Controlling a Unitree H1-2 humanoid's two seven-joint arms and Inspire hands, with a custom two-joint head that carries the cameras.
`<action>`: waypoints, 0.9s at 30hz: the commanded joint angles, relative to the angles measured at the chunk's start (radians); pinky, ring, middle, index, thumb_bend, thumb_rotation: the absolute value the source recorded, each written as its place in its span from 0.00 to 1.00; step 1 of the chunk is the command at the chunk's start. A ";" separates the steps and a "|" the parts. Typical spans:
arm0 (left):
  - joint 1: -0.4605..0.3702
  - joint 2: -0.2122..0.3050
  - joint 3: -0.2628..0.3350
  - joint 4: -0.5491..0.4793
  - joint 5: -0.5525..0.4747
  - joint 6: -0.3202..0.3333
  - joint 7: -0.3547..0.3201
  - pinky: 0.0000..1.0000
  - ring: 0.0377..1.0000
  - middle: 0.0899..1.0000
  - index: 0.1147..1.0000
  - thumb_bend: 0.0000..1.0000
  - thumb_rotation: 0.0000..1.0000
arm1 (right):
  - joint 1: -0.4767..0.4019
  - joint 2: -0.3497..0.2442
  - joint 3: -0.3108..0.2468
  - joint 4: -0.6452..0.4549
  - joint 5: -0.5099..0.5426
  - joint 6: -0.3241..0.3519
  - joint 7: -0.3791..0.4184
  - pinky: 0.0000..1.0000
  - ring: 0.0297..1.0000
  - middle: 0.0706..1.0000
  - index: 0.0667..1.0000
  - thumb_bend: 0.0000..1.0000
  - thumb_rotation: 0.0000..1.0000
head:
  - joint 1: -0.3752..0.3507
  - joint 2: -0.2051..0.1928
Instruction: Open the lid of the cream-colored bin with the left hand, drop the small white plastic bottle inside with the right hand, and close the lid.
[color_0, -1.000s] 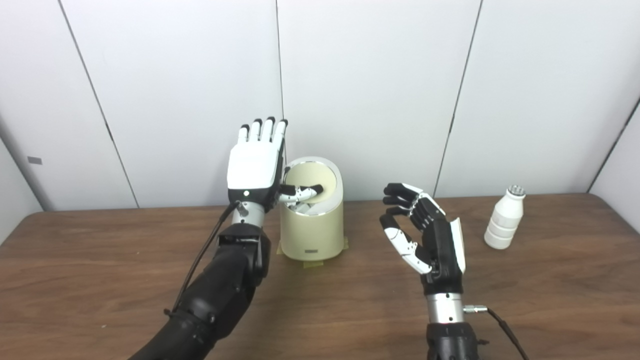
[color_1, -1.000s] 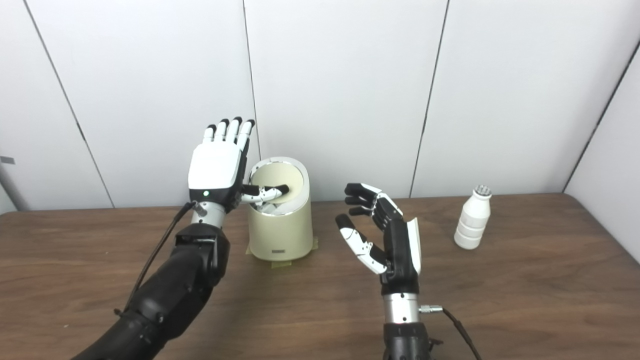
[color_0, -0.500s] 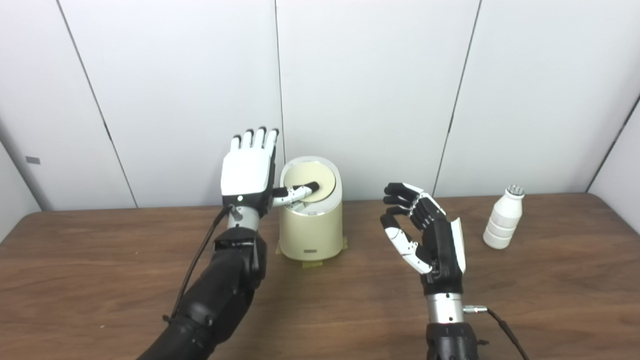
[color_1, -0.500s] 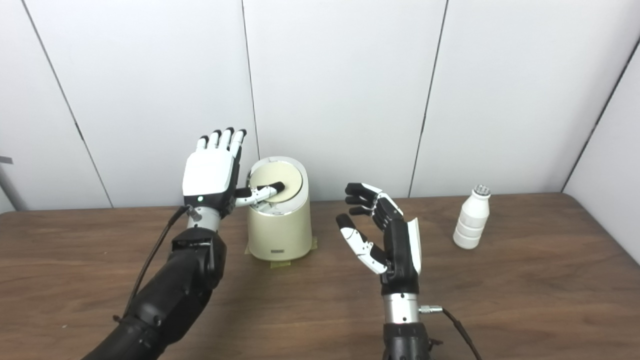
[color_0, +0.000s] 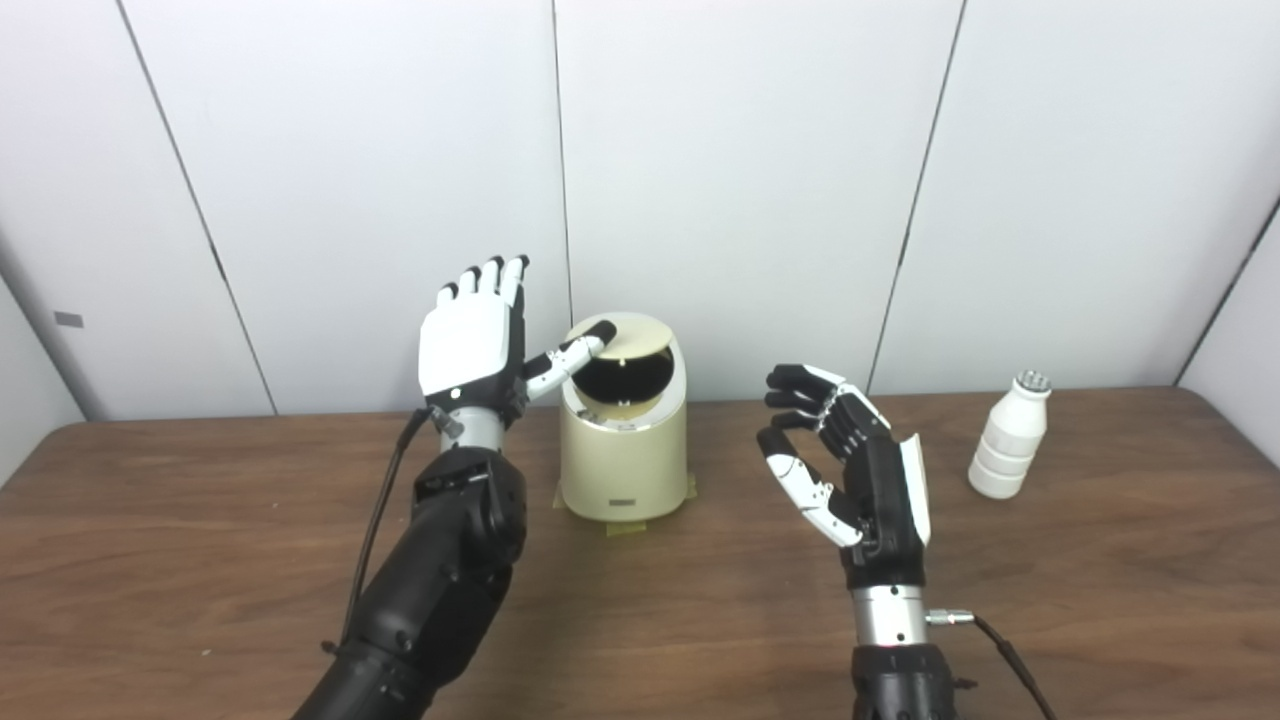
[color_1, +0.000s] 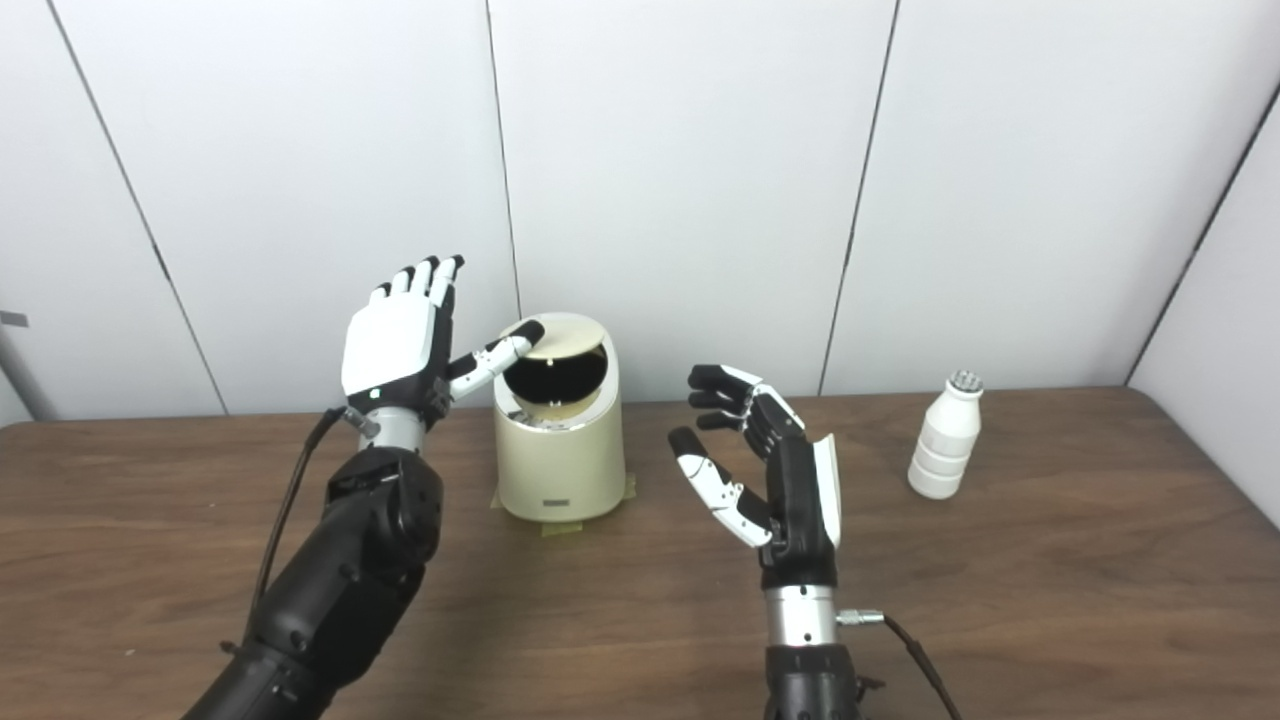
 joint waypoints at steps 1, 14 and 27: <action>-0.022 -0.011 0.032 -0.083 -0.034 -0.038 0.020 1.00 1.00 1.00 1.00 0.69 1.00 | -0.039 0.001 0.002 -0.028 -0.002 -0.031 0.001 0.57 0.65 0.67 0.65 0.30 0.43 | -0.001 0.001; 0.205 -0.036 0.259 -0.383 -0.559 -0.445 -0.092 0.73 0.78 0.77 0.76 0.25 0.85 | -0.046 -0.015 -0.002 -0.012 0.016 -0.045 0.007 0.58 0.65 0.67 0.66 0.31 0.44 | 0.005 -0.005; 0.440 -0.029 0.349 -0.540 -0.751 -0.479 -0.181 0.80 0.83 0.80 0.78 0.26 0.72 | -0.107 -0.062 -0.046 -0.114 -0.060 0.043 -0.014 0.55 0.64 0.65 0.65 0.46 0.34 | -0.001 -0.003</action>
